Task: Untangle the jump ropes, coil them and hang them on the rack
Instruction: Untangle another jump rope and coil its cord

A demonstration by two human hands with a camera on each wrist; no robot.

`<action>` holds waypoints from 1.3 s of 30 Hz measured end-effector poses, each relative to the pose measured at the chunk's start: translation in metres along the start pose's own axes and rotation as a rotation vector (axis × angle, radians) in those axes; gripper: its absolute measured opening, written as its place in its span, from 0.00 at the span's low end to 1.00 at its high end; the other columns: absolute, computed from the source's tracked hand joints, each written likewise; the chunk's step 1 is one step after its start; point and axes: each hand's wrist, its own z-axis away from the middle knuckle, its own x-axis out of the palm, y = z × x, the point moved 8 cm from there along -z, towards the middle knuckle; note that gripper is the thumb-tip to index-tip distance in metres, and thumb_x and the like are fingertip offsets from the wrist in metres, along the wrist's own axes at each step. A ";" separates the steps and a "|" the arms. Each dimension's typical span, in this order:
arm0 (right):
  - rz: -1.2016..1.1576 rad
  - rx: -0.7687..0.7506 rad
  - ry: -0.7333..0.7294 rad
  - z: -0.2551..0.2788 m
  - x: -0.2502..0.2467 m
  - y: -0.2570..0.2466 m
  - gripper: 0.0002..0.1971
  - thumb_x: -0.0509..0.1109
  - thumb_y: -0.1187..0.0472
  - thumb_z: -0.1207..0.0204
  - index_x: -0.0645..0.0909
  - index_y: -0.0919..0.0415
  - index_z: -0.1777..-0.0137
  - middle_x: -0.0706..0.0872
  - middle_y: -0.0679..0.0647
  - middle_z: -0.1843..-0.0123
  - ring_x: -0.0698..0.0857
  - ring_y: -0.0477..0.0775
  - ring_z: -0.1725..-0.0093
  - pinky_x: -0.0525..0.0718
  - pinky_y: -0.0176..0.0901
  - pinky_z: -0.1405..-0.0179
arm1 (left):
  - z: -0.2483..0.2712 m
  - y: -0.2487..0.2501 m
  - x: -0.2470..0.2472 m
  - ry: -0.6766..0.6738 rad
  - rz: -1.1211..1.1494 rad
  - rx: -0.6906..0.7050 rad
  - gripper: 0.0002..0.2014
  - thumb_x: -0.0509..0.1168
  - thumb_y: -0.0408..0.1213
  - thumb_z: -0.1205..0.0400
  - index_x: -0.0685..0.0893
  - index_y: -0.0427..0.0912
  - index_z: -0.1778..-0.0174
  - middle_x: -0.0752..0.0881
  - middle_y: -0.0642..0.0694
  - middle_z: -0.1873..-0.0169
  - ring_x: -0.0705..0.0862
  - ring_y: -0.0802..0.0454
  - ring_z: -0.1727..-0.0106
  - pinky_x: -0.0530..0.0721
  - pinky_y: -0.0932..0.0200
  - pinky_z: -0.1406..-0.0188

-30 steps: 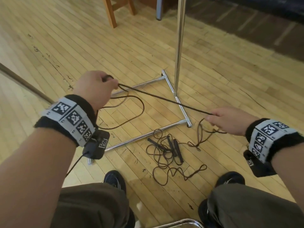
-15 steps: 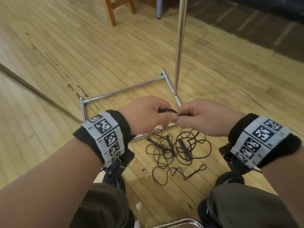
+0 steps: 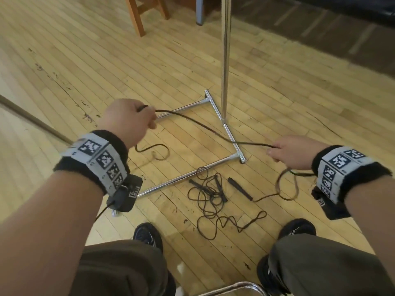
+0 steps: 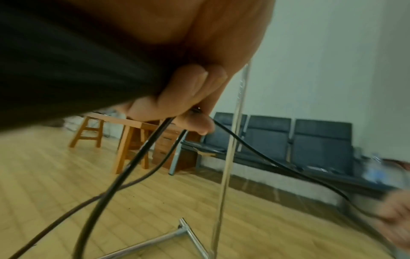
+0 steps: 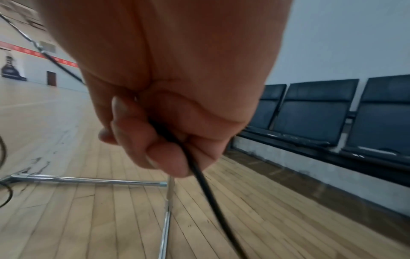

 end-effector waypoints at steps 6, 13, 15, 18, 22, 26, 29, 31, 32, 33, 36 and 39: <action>-0.005 -0.270 0.026 0.031 -0.012 -0.085 0.15 0.63 0.46 0.12 0.86 0.51 0.51 0.87 0.49 0.63 0.82 0.49 0.67 0.81 0.43 0.69 | 0.043 0.054 0.068 -0.315 -0.147 0.282 0.18 0.57 0.55 0.07 0.90 0.50 0.44 0.81 0.53 0.73 0.75 0.62 0.80 0.77 0.67 0.82; -0.169 -0.384 0.004 0.047 -0.013 -0.106 0.12 0.66 0.48 0.13 0.90 0.51 0.48 0.89 0.55 0.63 0.82 0.51 0.66 0.83 0.52 0.63 | 0.077 0.075 0.105 -0.636 0.026 0.343 0.17 0.62 0.51 0.08 0.93 0.50 0.54 0.81 0.60 0.82 0.73 0.61 0.82 0.75 0.64 0.78; -0.178 -0.379 0.031 0.045 -0.015 -0.099 0.15 0.66 0.48 0.12 0.89 0.57 0.51 0.80 0.51 0.70 0.74 0.46 0.71 0.75 0.47 0.69 | 0.076 0.073 0.104 -0.702 0.147 0.287 0.17 0.65 0.52 0.10 0.93 0.48 0.54 0.87 0.55 0.73 0.73 0.58 0.81 0.72 0.63 0.78; -0.218 -0.383 0.027 0.042 -0.013 -0.093 0.16 0.66 0.48 0.13 0.87 0.57 0.54 0.75 0.45 0.73 0.72 0.45 0.74 0.72 0.46 0.71 | 0.069 0.077 0.095 -0.620 0.095 0.339 0.14 0.69 0.54 0.12 0.92 0.53 0.58 0.83 0.57 0.73 0.73 0.61 0.80 0.73 0.63 0.76; -0.286 -0.304 0.067 0.028 -0.013 -0.070 0.17 0.64 0.46 0.13 0.85 0.56 0.55 0.75 0.45 0.74 0.72 0.45 0.74 0.74 0.45 0.71 | 0.039 0.066 0.062 -0.352 0.109 0.244 0.15 0.68 0.57 0.12 0.90 0.53 0.59 0.78 0.58 0.77 0.71 0.63 0.81 0.73 0.67 0.80; -0.092 -0.096 0.043 0.007 -0.008 -0.009 0.18 0.60 0.51 0.10 0.85 0.64 0.48 0.86 0.62 0.59 0.79 0.54 0.63 0.79 0.53 0.61 | 0.002 0.023 -0.003 0.034 0.280 -0.025 0.13 0.68 0.52 0.12 0.91 0.49 0.55 0.85 0.52 0.66 0.73 0.58 0.76 0.76 0.61 0.79; -0.029 0.032 0.034 0.002 -0.004 0.021 0.18 0.58 0.53 0.09 0.84 0.67 0.47 0.87 0.65 0.55 0.81 0.57 0.59 0.80 0.52 0.58 | -0.005 0.007 -0.018 0.124 0.213 -0.040 0.13 0.66 0.49 0.11 0.92 0.47 0.52 0.88 0.50 0.63 0.77 0.54 0.73 0.78 0.58 0.76; -0.021 0.028 0.045 0.002 -0.005 0.011 0.18 0.59 0.52 0.09 0.83 0.64 0.50 0.82 0.58 0.62 0.79 0.54 0.63 0.77 0.49 0.63 | 0.000 0.015 -0.007 0.089 0.104 0.026 0.13 0.63 0.49 0.09 0.91 0.50 0.46 0.91 0.50 0.61 0.81 0.54 0.71 0.82 0.59 0.77; -0.021 -0.009 0.045 0.004 -0.006 -0.004 0.18 0.59 0.51 0.09 0.84 0.63 0.50 0.80 0.55 0.64 0.77 0.53 0.65 0.75 0.47 0.65 | 0.005 0.023 0.001 0.058 0.069 0.065 0.13 0.62 0.51 0.08 0.91 0.52 0.42 0.90 0.51 0.62 0.82 0.55 0.72 0.82 0.63 0.79; -0.027 -0.063 0.040 0.006 -0.007 -0.021 0.18 0.59 0.51 0.09 0.84 0.63 0.51 0.79 0.52 0.65 0.75 0.51 0.67 0.74 0.45 0.67 | 0.011 0.032 0.011 0.013 0.055 0.110 0.14 0.62 0.53 0.08 0.90 0.54 0.39 0.88 0.53 0.65 0.81 0.58 0.73 0.81 0.66 0.80; -0.076 -0.249 0.048 0.020 -0.009 -0.075 0.16 0.61 0.46 0.11 0.84 0.53 0.54 0.79 0.45 0.70 0.75 0.41 0.74 0.74 0.36 0.75 | 0.038 0.064 0.049 -0.241 0.087 0.260 0.14 0.62 0.58 0.09 0.90 0.58 0.43 0.84 0.55 0.73 0.80 0.65 0.78 0.80 0.71 0.80; -0.156 -0.388 0.087 0.037 -0.015 -0.106 0.16 0.63 0.45 0.12 0.83 0.47 0.59 0.80 0.40 0.74 0.76 0.36 0.76 0.74 0.31 0.80 | 0.068 0.084 0.086 -0.545 -0.002 0.395 0.12 0.61 0.55 0.08 0.89 0.59 0.44 0.86 0.59 0.75 0.85 0.61 0.76 0.85 0.63 0.72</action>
